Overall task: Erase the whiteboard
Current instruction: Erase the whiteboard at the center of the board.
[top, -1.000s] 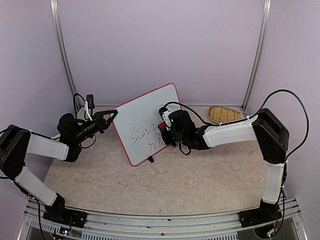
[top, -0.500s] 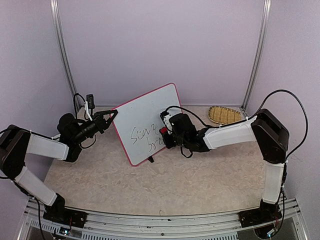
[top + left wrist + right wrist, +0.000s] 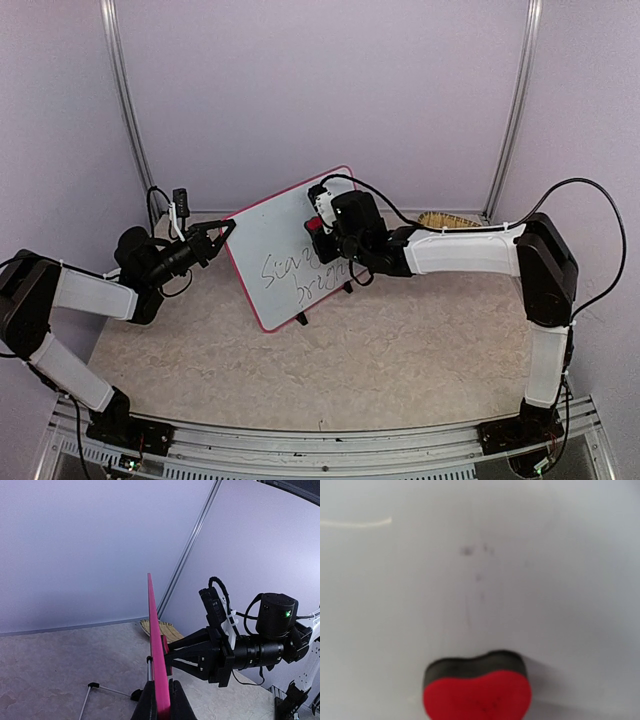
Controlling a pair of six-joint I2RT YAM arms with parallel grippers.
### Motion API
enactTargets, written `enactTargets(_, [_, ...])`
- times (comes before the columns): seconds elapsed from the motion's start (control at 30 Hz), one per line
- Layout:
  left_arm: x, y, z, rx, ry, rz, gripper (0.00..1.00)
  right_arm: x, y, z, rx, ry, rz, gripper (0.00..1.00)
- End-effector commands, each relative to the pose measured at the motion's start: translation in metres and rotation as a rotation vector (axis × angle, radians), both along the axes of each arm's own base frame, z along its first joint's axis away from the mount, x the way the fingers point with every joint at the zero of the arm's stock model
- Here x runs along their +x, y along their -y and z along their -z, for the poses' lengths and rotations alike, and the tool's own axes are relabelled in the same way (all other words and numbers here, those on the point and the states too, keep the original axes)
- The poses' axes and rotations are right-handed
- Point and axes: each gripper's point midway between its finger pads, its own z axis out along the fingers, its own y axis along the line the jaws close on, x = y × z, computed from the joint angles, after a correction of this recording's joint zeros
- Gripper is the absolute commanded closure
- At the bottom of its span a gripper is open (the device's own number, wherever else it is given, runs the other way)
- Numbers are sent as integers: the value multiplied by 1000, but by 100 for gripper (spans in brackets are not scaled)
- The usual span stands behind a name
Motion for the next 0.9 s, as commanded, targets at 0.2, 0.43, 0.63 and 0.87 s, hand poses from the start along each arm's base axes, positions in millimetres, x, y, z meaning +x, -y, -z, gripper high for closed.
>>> enactTargets(0.2, [-22,25,13,70,16,154,100,-8,2,45,-54,-57,-13,83])
enactTargets(0.43, [-22,26,13,69,13,159,100,-22,17,76,-75,-115,-5,83])
enactTargets(0.63, [-22,26,13,69,12,157,100,-34,25,100,-89,-162,-4,83])
enactTargets(0.87, [-22,26,13,69,12,159,100,-42,30,114,-106,-184,-3,83])
